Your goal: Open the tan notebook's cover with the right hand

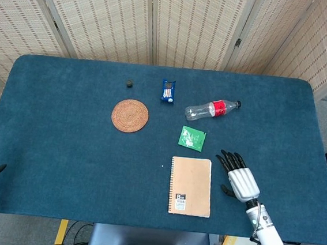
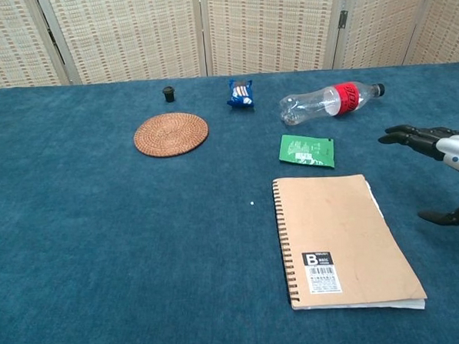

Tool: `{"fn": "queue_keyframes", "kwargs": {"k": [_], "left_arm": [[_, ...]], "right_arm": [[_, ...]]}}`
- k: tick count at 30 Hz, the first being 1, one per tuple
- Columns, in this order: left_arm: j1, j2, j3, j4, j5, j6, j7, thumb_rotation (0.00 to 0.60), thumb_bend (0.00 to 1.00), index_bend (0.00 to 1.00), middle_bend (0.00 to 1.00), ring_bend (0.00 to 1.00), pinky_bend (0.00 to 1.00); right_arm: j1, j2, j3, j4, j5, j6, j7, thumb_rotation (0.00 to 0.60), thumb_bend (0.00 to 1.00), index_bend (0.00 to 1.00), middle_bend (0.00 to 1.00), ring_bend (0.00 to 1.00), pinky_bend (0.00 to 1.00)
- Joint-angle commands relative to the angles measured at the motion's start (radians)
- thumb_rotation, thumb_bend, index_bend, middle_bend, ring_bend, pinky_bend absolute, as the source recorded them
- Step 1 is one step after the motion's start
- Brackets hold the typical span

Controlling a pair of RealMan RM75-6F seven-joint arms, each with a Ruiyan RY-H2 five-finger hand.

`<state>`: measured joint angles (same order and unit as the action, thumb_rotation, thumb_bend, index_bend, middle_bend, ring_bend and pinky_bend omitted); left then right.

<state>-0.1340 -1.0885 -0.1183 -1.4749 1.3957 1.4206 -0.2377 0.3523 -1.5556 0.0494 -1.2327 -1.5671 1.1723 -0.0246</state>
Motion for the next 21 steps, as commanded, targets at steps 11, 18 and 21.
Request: {"fn": "queue_keyframes", "kwargs": {"k": [11,18,21], "left_arm": [[-0.009,-0.02,-0.019,0.011,-0.047,-0.017,0.067,0.6,0.17,0.1,0.02,0.04,0.17],[-0.012,-0.02,-0.021,0.02,-0.044,-0.02,0.052,0.6,0.17,0.1,0.02,0.04,0.17],[-0.01,-0.021,-0.02,0.021,-0.04,-0.016,0.051,0.6,0.17,0.1,0.02,0.04,0.17]], "right_arm": [[0.044,-0.044,-0.014,0.077,0.009,-0.042,0.099,0.6,0.29,0.0,0.0,0.0,0.0],[0.057,-0.069,-0.013,0.1,0.01,-0.037,0.129,0.6,0.27,0.0,0.0,0.0,0.0],[0.062,-0.077,-0.015,0.109,0.009,-0.035,0.138,0.6,0.27,0.0,0.0,0.0,0.0]]}}
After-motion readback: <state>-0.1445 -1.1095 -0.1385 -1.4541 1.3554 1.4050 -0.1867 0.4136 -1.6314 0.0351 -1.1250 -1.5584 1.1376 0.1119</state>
